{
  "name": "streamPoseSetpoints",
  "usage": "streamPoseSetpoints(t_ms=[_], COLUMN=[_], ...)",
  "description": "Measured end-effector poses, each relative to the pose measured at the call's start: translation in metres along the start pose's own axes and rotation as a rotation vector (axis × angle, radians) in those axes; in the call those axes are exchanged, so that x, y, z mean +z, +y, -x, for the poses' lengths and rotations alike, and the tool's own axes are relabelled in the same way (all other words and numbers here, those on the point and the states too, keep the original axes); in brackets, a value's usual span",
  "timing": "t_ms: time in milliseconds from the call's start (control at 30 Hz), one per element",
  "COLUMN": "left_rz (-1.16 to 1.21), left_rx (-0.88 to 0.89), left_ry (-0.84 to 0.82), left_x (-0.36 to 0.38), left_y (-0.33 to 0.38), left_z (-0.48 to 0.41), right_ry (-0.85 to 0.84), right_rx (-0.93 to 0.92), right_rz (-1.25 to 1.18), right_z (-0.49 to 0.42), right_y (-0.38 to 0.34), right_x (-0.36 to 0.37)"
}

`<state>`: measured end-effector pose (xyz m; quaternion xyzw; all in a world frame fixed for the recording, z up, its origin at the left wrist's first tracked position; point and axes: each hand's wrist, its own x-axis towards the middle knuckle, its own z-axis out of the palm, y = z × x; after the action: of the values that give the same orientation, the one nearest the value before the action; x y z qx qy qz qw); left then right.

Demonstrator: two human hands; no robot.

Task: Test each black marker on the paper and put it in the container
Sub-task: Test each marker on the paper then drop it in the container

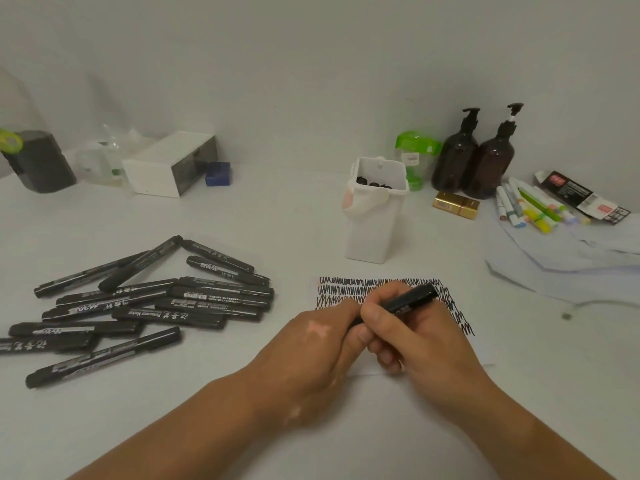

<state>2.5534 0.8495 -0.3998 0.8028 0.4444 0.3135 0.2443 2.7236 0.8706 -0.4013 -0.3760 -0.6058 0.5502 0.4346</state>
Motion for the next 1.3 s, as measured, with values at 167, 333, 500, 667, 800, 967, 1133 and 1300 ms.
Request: streamPoseSetpoints(t_ms=[167,333,500,667,800,967,1133,1300], left_rz=[-0.051,-0.061,-0.081,-0.202,-0.324,-0.413,-0.425,-0.431], left_rx=[-0.012,-0.036,-0.002,-0.061,-0.105,-0.142,-0.14,-0.143], left_ry=[0.01,0.018,0.043,0.096,-0.009,-0.062,-0.06,-0.042], left_x=[0.006,0.005,0.007,-0.005,-0.005,-0.002,-0.004,-0.003], left_y=[-0.001,-0.002,-0.007,-0.025,-0.034,-0.038,-0.04,-0.041], left_z=[0.0,0.002,0.001,0.0,0.001,0.001,0.001,0.001], right_ry=[0.0,-0.016,0.004,0.245,0.154,0.169,0.2,0.2], right_rx=[0.029,0.039,-0.035,-0.046,0.061,0.057,0.044,0.054], right_rz=[-0.028,-0.069,-0.049,-0.179,-0.134,0.326,0.542,0.549], right_z=[0.0,0.001,0.0,-0.006,-0.005,-0.003,-0.003,-0.002], right_y=[0.001,0.001,0.003,0.001,0.002,0.005,0.01,0.01], right_x=[-0.003,-0.006,-0.008,-0.033,-0.038,-0.023,-0.018,-0.017])
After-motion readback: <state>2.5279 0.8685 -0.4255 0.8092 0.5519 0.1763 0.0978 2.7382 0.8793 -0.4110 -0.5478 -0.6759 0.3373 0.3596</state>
